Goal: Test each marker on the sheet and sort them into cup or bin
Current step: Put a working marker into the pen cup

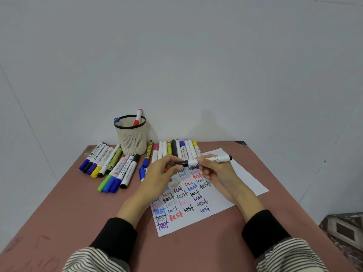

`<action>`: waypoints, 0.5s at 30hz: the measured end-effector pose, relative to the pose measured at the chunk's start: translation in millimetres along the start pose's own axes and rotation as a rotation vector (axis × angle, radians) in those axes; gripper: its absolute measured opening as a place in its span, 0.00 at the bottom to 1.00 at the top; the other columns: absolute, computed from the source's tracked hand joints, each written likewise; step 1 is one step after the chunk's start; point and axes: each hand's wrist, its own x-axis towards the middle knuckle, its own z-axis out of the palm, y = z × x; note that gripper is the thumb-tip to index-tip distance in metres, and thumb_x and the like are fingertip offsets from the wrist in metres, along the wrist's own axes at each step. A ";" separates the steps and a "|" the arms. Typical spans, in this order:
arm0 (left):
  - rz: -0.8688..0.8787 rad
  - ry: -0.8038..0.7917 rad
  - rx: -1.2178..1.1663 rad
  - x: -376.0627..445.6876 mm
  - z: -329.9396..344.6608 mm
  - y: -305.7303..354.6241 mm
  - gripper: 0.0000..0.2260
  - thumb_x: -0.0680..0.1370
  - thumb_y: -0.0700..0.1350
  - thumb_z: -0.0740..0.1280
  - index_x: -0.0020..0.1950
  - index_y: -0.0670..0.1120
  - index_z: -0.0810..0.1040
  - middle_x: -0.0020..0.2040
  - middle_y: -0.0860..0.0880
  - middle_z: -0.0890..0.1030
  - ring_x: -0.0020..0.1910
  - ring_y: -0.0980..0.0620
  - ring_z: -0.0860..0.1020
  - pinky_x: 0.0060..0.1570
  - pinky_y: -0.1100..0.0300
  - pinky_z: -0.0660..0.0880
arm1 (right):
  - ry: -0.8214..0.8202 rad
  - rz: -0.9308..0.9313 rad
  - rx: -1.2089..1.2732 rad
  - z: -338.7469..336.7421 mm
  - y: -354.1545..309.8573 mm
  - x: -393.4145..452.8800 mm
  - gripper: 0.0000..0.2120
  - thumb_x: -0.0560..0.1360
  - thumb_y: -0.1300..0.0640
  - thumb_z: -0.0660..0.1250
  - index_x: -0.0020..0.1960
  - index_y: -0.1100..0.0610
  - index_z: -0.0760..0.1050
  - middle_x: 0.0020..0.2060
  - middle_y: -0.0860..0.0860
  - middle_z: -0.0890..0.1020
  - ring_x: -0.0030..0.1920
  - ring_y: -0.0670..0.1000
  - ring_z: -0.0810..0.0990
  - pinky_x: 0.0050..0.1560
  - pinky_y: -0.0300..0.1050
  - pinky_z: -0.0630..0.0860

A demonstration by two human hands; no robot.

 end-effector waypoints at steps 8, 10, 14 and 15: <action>-0.030 -0.037 -0.014 1.2 2.6 -0.3 0.05 0.81 0.41 0.63 0.51 0.47 0.79 0.37 0.55 0.78 0.31 0.62 0.73 0.36 0.64 0.73 | -0.025 -0.062 -0.060 1.4 -1.2 -4.5 0.06 0.72 0.64 0.71 0.47 0.66 0.78 0.32 0.55 0.78 0.31 0.47 0.73 0.32 0.36 0.70; -0.059 -0.061 -0.032 0.7 3.3 -0.9 0.07 0.82 0.42 0.61 0.48 0.47 0.78 0.34 0.55 0.76 0.31 0.60 0.72 0.36 0.61 0.73 | -0.027 -0.067 -0.089 1.6 -2.4 -6.1 0.12 0.69 0.61 0.73 0.48 0.67 0.78 0.32 0.55 0.78 0.32 0.46 0.74 0.33 0.36 0.71; -0.022 0.010 -0.129 1.7 4.7 6.5 0.10 0.83 0.47 0.60 0.43 0.48 0.76 0.30 0.55 0.72 0.30 0.54 0.71 0.35 0.57 0.71 | -0.039 -0.058 0.060 7.0 -3.0 -4.7 0.12 0.68 0.61 0.72 0.49 0.66 0.77 0.32 0.55 0.77 0.33 0.48 0.73 0.34 0.37 0.72; -0.010 0.050 -0.182 2.9 4.4 10.5 0.09 0.82 0.47 0.60 0.45 0.48 0.77 0.29 0.55 0.72 0.30 0.54 0.71 0.35 0.58 0.72 | -0.041 -0.053 0.123 10.0 -2.2 -3.8 0.12 0.69 0.61 0.71 0.50 0.65 0.78 0.33 0.54 0.77 0.33 0.48 0.73 0.34 0.37 0.72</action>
